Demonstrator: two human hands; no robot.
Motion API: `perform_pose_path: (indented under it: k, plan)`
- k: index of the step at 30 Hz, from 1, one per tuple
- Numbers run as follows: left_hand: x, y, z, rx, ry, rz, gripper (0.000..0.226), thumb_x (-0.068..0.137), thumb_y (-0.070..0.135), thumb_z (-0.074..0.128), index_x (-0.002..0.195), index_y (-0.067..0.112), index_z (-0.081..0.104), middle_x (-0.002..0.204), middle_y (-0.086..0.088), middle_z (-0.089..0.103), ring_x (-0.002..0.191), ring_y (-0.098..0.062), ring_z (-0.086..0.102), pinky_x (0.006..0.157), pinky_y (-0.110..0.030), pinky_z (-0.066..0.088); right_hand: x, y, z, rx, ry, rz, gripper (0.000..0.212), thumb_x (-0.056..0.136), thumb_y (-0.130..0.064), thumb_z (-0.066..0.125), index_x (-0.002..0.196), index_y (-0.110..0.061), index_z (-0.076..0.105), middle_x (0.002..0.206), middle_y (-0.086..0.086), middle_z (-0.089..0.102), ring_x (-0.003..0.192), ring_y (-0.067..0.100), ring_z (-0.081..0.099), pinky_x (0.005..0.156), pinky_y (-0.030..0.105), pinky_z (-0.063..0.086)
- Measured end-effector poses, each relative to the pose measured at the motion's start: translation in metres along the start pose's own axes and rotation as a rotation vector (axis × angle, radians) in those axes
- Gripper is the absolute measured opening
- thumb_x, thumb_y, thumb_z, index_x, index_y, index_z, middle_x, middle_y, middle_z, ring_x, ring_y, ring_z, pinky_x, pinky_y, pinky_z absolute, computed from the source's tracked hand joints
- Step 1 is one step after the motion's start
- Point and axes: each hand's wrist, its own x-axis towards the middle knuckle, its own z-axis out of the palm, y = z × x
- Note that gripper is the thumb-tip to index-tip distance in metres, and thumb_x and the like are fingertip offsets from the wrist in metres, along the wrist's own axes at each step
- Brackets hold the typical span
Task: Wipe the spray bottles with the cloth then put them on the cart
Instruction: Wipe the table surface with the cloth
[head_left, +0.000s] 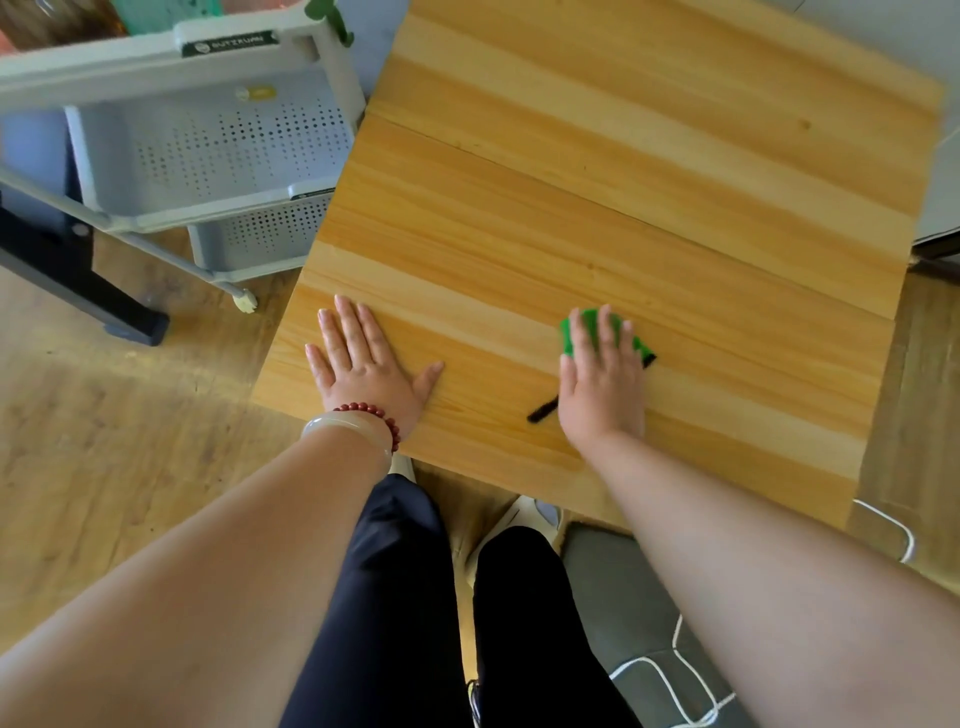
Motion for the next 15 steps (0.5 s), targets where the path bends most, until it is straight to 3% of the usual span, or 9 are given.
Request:
perform_pose_path:
  k: [2,3,5,7,9,10,12,14,15]
  plan:
    - [0.0,0.0,0.0,-0.001,0.007,-0.006,0.101,0.091,0.075,0.014,0.147,0.005,-0.031,0.157,-0.013,-0.036,0.146,-0.031,-0.03,0.119,-0.049,-0.013,0.013,-0.012,-0.007,0.077,-0.02,0.194,0.054,0.106,-0.039,0.013,0.155,-0.031,-0.009,0.163,0.002,-0.018,0.15,0.028,-0.014,0.122,0.039,-0.007]
    - [0.0,0.0,0.0,-0.005,0.006,-0.007,0.101,0.091,0.075,0.014,0.147,0.005,-0.031,0.157,-0.013,-0.036,0.146,-0.031,-0.03,0.119,-0.049,-0.013,0.014,-0.022,-0.008,0.059,-0.037,0.187,0.054,0.106,-0.04,0.012,0.154,-0.031,-0.012,0.161,0.002,-0.021,0.149,0.029,-0.016,0.121,0.04,-0.008]
    - [0.0,0.001,-0.001,-0.015,0.004,-0.006,0.101,0.091,0.075,0.015,0.147,0.005,-0.031,0.157,-0.013,-0.036,0.146,-0.031,-0.03,0.12,-0.049,-0.013,0.007,-0.041,-0.005,-0.023,-0.069,-0.029,0.055,0.105,-0.043,0.01,0.152,-0.031,-0.015,0.157,0.001,-0.027,0.147,0.029,-0.021,0.119,0.041,-0.013]
    - [-0.002,0.001,-0.002,-0.03,0.009,-0.002,0.101,0.092,0.074,0.018,0.148,0.005,-0.029,0.158,-0.013,-0.035,0.147,-0.031,-0.029,0.121,-0.049,-0.012,-0.004,-0.051,-0.002,-0.07,-0.144,-0.371,0.052,0.105,-0.044,0.012,0.151,-0.036,-0.012,0.153,-0.005,-0.029,0.142,0.024,-0.028,0.116,0.038,-0.018]
    - [-0.003,0.0,-0.005,-0.036,0.026,0.021,0.098,0.094,0.072,0.021,0.15,0.007,-0.026,0.159,-0.012,-0.033,0.147,-0.03,-0.028,0.12,-0.049,-0.011,-0.004,-0.046,0.0,-0.048,-0.189,-0.54,0.052,0.105,-0.043,0.017,0.15,-0.041,-0.008,0.154,-0.007,-0.027,0.14,0.019,-0.03,0.116,0.035,-0.018]
    - [-0.004,0.0,-0.008,-0.032,0.041,0.053,0.093,0.095,0.069,0.022,0.152,0.011,-0.025,0.159,-0.01,-0.032,0.148,-0.029,-0.027,0.12,-0.048,-0.012,-0.001,-0.041,-0.001,-0.009,-0.131,-0.515,0.053,0.105,-0.044,0.022,0.15,-0.041,-0.005,0.157,-0.005,-0.023,0.143,0.02,-0.025,0.117,0.035,-0.015]
    - [-0.004,0.0,-0.012,-0.049,0.09,0.144,0.083,0.099,0.063,0.023,0.154,0.019,-0.02,0.16,-0.008,-0.03,0.148,-0.027,-0.026,0.119,-0.046,-0.013,0.004,-0.03,-0.009,0.114,0.065,-0.27,0.06,0.102,-0.049,0.03,0.155,-0.034,0.006,0.163,0.005,-0.007,0.149,0.028,-0.009,0.122,0.042,0.0]
    - [-0.004,0.004,-0.016,-0.102,0.119,0.237,0.075,0.101,0.057,0.026,0.157,0.023,-0.011,0.162,-0.005,-0.025,0.149,-0.023,-0.025,0.118,-0.041,-0.014,0.01,-0.021,-0.018,0.221,0.093,-0.008,0.066,0.098,-0.055,0.037,0.156,-0.03,0.015,0.165,0.006,0.0,0.151,0.029,-0.004,0.123,0.045,0.011]
    - [-0.003,0.007,-0.018,-0.119,0.119,0.29,0.07,0.102,0.054,0.028,0.158,0.024,-0.002,0.163,-0.003,-0.02,0.149,-0.022,-0.023,0.118,-0.04,-0.014,0.011,-0.019,-0.021,0.225,0.063,0.038,0.068,0.097,-0.057,0.039,0.155,-0.03,0.017,0.165,0.004,0.0,0.151,0.027,-0.004,0.123,0.045,0.014]
